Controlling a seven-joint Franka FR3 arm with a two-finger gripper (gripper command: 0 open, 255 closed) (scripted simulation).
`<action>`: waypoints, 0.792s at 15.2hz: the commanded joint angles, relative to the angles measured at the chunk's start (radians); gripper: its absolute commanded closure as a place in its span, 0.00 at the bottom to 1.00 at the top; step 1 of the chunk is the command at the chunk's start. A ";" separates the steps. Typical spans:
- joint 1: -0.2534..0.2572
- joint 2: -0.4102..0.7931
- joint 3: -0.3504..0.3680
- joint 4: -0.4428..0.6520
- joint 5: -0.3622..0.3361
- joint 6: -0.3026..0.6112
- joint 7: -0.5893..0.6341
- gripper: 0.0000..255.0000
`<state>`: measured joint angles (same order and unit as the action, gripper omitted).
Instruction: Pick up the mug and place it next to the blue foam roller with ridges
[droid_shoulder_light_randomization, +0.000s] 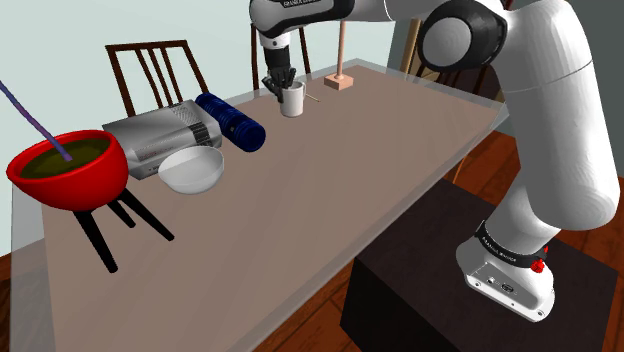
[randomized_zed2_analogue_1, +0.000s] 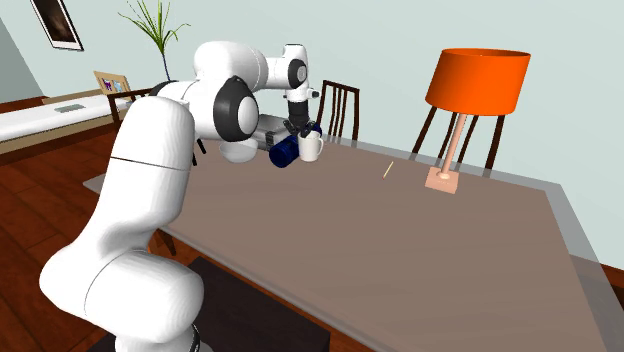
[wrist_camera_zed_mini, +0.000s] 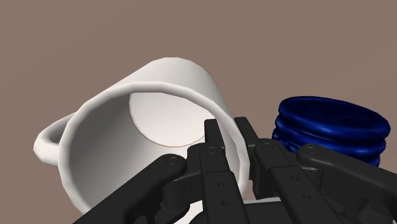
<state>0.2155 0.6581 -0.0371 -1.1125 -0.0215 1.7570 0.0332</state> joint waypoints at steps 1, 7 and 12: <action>0.002 -0.002 0.000 -0.030 0.000 0.028 0.002 1.00; 0.002 0.006 0.001 -0.097 -0.001 0.104 0.005 1.00; 0.002 0.020 0.001 -0.142 -0.001 0.162 0.007 1.00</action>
<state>0.2184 0.6766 -0.0362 -1.2437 -0.0223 1.9062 0.0405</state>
